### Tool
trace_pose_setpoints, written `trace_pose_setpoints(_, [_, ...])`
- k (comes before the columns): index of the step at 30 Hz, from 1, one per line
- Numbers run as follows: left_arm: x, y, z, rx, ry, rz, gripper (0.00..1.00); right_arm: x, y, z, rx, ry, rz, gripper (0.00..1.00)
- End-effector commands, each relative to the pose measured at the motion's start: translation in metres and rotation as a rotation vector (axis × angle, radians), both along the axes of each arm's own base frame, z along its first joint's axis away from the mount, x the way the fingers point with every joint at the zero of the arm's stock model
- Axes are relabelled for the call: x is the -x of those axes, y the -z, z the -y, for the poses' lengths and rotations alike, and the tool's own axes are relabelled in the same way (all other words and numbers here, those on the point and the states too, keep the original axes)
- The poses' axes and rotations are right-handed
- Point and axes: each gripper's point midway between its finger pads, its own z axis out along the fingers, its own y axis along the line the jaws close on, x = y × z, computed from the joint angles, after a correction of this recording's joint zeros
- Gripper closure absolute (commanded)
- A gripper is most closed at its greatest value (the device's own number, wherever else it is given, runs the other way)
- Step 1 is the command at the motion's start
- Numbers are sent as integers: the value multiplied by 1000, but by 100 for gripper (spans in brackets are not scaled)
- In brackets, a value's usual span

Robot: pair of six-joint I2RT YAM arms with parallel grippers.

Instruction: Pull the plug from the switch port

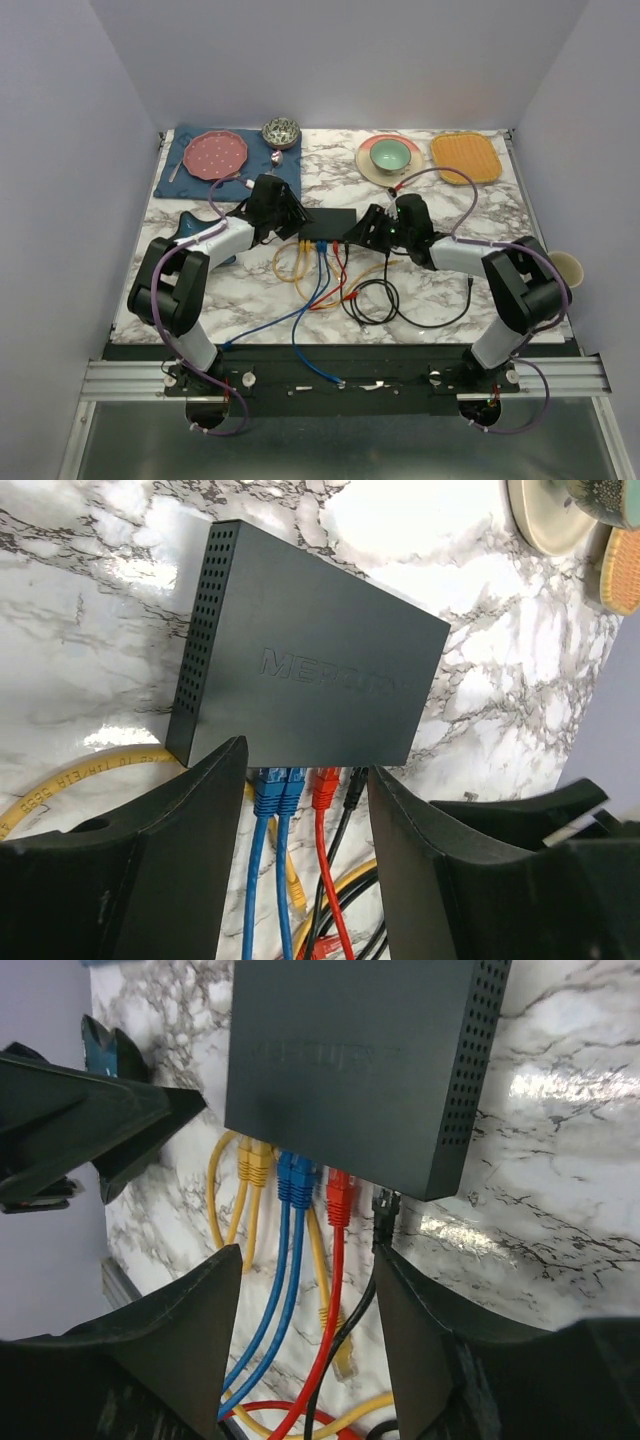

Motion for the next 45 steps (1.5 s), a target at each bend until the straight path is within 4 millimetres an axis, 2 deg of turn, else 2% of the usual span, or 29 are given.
trace_pose_setpoints(1, [-5, 10, -7, -21, -5, -33, 39, 3, 19, -17, -71, -49, -84, 37])
trace_pose_setpoints(8, [-2, 24, -7, -16, -1, -72, 40, 4, 41, -17, -51, -43, -141, 37])
trace_pose_setpoints(11, [-2, 25, -6, -10, 3, -76, 40, -2, 43, -19, -51, -29, -139, 37])
trace_pose_setpoints(18, [2, 24, -7, -5, 5, -76, 40, -10, 64, -22, -85, 17, -182, 41])
trace_pose_setpoints(23, [5, 25, -6, 0, 13, -78, 40, -9, 66, -27, -153, 24, -174, 48])
trace_pose_setpoints(27, [7, 26, -6, -1, 15, -81, 40, -6, 60, -26, -197, 32, -155, 57])
trace_pose_setpoints(33, [6, 27, -4, 11, 18, -82, 40, -7, 52, -23, -250, 52, -145, 64])
trace_pose_setpoints(41, [10, 31, -3, 23, 23, -93, 40, -13, 50, -19, -334, 88, -168, 64])
trace_pose_setpoints(45, [11, 33, -3, 23, 23, -98, 40, -14, 55, -17, -356, 114, -202, 62])
